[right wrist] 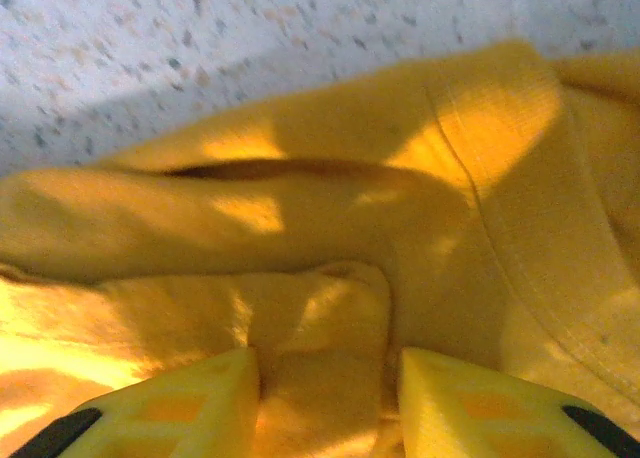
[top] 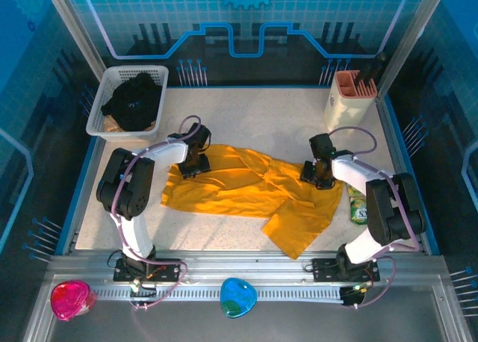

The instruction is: Fold and stack the t-shirts

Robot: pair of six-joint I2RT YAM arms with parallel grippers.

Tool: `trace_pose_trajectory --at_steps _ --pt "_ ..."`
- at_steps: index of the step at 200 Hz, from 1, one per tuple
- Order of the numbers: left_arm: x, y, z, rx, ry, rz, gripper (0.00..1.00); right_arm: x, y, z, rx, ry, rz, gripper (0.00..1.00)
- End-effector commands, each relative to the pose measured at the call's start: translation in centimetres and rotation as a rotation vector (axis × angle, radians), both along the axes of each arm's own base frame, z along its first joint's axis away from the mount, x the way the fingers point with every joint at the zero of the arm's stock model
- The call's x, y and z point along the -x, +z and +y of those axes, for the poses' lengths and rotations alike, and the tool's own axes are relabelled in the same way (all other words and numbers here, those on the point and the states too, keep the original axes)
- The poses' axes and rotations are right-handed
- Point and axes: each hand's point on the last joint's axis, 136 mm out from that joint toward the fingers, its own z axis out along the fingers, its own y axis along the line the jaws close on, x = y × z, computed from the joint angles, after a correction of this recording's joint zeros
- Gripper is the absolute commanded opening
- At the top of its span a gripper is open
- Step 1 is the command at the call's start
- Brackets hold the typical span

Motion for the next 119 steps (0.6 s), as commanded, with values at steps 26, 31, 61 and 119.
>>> trace_pose_trajectory --at_steps 26,31,61,119 --pt "1.5 -1.5 0.5 0.004 0.008 0.074 0.51 0.4 0.4 -0.4 -0.009 -0.034 -0.012 0.46" --pt "1.4 -1.5 0.4 0.006 0.008 0.073 0.51 0.3 0.3 -0.4 -0.013 -0.033 -0.013 0.46" --pt "1.5 -1.5 0.4 0.005 0.008 0.075 0.51 -0.1 -0.1 0.1 -0.034 -0.027 -0.012 0.41" --pt "1.5 -1.4 0.5 0.002 0.007 0.076 0.51 -0.7 0.1 0.4 -0.047 -0.027 -0.023 0.16"
